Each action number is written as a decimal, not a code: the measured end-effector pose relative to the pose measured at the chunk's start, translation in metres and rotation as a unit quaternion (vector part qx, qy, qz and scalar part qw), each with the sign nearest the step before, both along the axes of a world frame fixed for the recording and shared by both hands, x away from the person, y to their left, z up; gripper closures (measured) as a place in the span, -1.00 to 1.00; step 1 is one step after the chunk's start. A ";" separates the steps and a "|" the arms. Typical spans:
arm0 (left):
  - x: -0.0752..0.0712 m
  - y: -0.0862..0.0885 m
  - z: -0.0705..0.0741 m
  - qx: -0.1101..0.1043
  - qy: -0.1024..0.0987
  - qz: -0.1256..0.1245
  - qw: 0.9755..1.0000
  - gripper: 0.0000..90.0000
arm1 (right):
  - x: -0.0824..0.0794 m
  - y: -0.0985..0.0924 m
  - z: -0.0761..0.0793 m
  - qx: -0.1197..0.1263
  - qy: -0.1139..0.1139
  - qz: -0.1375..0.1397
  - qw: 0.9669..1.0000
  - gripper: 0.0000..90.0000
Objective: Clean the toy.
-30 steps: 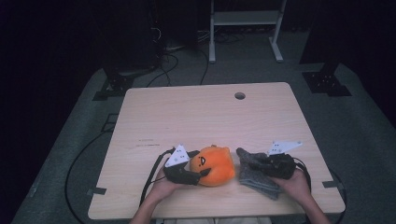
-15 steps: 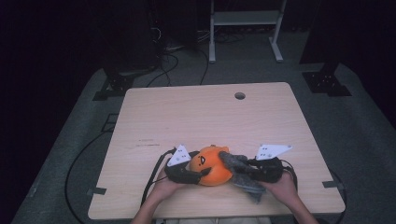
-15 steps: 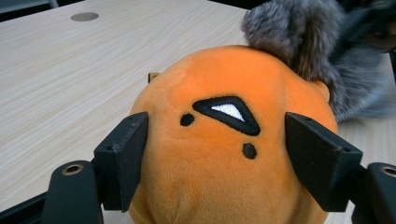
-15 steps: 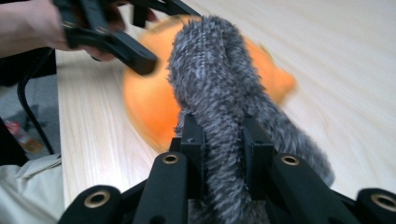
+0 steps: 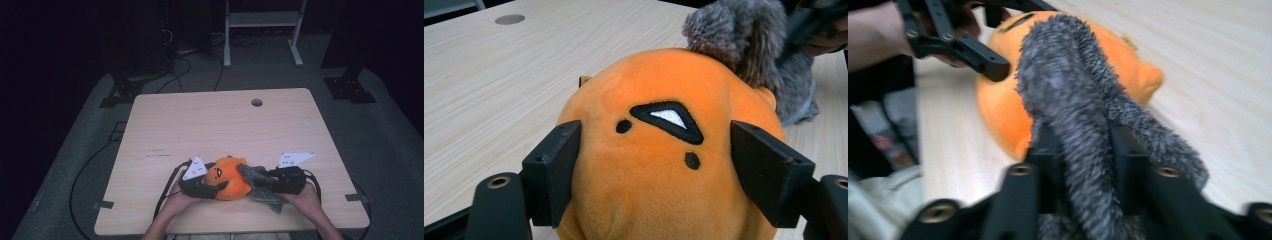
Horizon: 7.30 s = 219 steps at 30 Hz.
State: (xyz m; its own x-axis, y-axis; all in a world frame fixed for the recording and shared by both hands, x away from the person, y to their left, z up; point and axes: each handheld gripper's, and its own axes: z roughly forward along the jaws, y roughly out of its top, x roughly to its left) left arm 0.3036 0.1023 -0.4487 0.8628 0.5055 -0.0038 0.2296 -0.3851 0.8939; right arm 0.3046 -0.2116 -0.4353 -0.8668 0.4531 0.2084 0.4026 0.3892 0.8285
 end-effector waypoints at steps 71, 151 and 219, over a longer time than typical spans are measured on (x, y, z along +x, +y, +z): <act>0.023 0.009 0.011 -0.034 0.092 -0.022 0.995 -0.52 | -0.026 0.051 0.013 -0.097 -0.106 0.029 0.989 0.74; 0.023 0.008 0.009 -0.026 0.099 0.009 0.995 -0.23 | -0.021 0.035 0.019 -0.122 -0.117 -0.016 0.985 0.75; -0.002 -0.019 0.020 0.053 -0.018 -0.079 0.995 -0.29 | -0.024 0.036 0.030 -0.070 -0.122 0.006 0.990 0.75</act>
